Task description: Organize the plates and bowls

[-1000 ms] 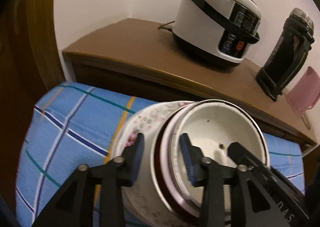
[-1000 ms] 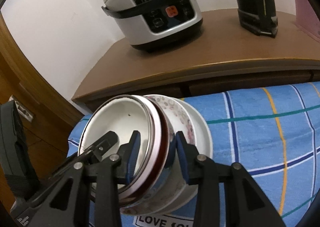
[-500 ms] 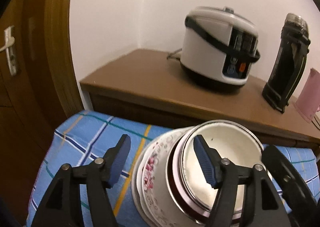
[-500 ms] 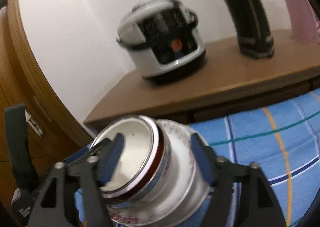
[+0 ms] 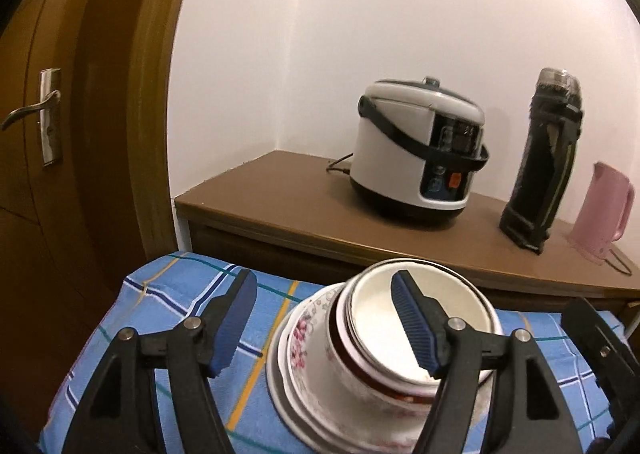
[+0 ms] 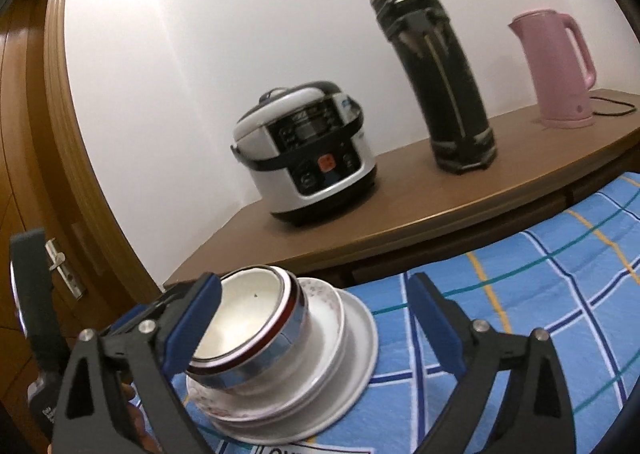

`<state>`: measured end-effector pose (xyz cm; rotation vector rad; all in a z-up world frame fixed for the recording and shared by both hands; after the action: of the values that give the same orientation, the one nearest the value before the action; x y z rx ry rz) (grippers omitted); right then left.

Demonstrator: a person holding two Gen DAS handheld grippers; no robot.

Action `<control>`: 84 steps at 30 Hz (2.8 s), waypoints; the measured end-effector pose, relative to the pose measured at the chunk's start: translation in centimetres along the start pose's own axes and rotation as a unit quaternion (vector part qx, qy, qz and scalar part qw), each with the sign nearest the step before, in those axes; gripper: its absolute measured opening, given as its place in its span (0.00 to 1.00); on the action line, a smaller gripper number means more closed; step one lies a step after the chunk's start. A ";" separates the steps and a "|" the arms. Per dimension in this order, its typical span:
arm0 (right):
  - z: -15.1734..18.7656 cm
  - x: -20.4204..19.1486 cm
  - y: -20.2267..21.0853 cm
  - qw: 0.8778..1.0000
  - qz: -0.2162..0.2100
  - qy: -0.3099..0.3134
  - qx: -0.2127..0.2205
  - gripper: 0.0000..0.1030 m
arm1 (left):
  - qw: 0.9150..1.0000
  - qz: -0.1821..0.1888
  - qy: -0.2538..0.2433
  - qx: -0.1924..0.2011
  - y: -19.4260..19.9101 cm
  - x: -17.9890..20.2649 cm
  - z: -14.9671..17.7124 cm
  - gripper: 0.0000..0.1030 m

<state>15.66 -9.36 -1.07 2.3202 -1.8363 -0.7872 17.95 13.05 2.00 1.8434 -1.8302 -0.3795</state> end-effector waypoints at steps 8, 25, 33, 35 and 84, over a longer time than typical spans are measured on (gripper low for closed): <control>0.8 -0.2 2.5 1.000 0.004 0.010 0.019 0.93 | 1.000 -0.008 -0.008 -0.006 1.6 0.3 1.4 0.70; 1.6 -0.6 7.1 0.999 0.005 0.022 0.043 1.00 | 0.999 -0.011 -0.034 -0.030 6.0 1.8 3.1 0.70; 1.9 -0.8 10.4 0.997 0.010 0.031 0.066 1.00 | 0.999 -0.010 -0.038 -0.033 7.9 2.0 4.4 0.70; 2.0 -1.0 11.2 0.997 0.010 0.032 0.073 1.00 | 0.999 -0.011 -0.038 -0.033 8.3 2.0 4.5 0.70; 2.2 -1.9 14.4 0.995 0.008 0.042 0.091 1.00 | 0.998 -0.035 -0.047 -0.006 11.6 2.3 4.6 0.71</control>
<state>1.64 -11.04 3.01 2.3997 -1.9627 -0.5324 5.78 10.53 4.74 1.9146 -1.8232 -0.5095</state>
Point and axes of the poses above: each gripper's, at about its wrist camera, not at the fingertips, and y roughly against the way its jaws point, x to its right, z to its underside, the point moved 3 cm from there along -y, roughly the way its jaws point, and after that the axes turned 11 degrees about -x, right-handed, at the moved point
